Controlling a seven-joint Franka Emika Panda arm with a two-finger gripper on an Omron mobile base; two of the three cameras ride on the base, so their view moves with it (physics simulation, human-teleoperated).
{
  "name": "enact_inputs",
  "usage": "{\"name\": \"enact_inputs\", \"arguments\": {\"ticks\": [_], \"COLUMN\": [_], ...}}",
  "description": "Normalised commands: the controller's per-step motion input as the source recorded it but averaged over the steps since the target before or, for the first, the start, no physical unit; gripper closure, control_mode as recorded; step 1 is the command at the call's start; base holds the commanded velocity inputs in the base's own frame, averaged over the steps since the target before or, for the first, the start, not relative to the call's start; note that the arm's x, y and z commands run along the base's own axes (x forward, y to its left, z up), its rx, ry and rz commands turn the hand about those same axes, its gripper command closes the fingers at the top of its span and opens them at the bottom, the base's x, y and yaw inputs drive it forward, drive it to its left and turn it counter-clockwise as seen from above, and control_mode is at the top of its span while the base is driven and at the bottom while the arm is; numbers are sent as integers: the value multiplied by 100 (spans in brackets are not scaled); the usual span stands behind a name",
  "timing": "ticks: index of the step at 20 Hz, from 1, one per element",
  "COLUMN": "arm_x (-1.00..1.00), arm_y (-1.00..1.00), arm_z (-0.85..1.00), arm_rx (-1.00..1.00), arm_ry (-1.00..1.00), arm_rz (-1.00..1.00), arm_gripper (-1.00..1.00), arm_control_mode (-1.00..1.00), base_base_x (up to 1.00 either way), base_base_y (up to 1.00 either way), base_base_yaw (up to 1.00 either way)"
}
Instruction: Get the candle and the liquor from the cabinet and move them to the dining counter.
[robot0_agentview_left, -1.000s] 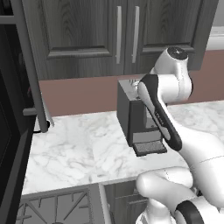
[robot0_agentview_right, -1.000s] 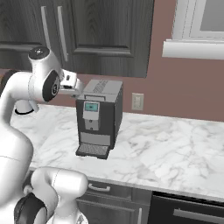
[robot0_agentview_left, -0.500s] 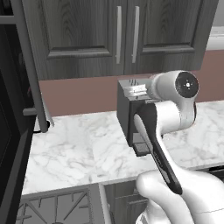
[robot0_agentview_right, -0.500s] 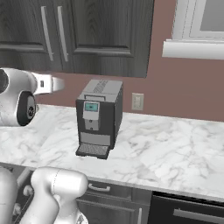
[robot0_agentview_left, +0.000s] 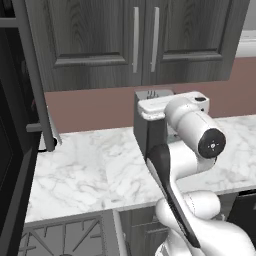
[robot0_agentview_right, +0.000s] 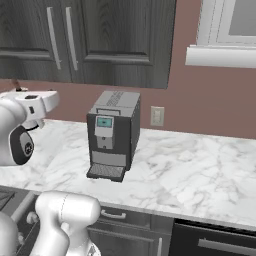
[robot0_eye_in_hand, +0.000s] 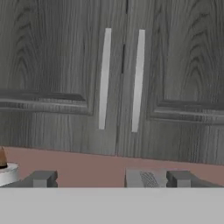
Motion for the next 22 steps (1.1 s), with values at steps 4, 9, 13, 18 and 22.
{"name": "enact_inputs", "arguments": {"ticks": [4,9,13,18,22], "arm_x": [-6,0,9,25,35], "arm_y": [17,18,17,5,0], "arm_z": [38,37,36,30,30], "arm_rx": [4,0,0,0,0], "arm_ry": [-27,-10,-1,0,0], "arm_rz": [0,0,0,0,0], "arm_gripper": [-100,-100,-100,-100,-100], "arm_control_mode": [-100,-100,-100,-100,-100], "base_base_x": [0,0,0,0,0], "base_base_y": [0,0,0,0,0], "base_base_yaw": [0,0,0,0,0]}}
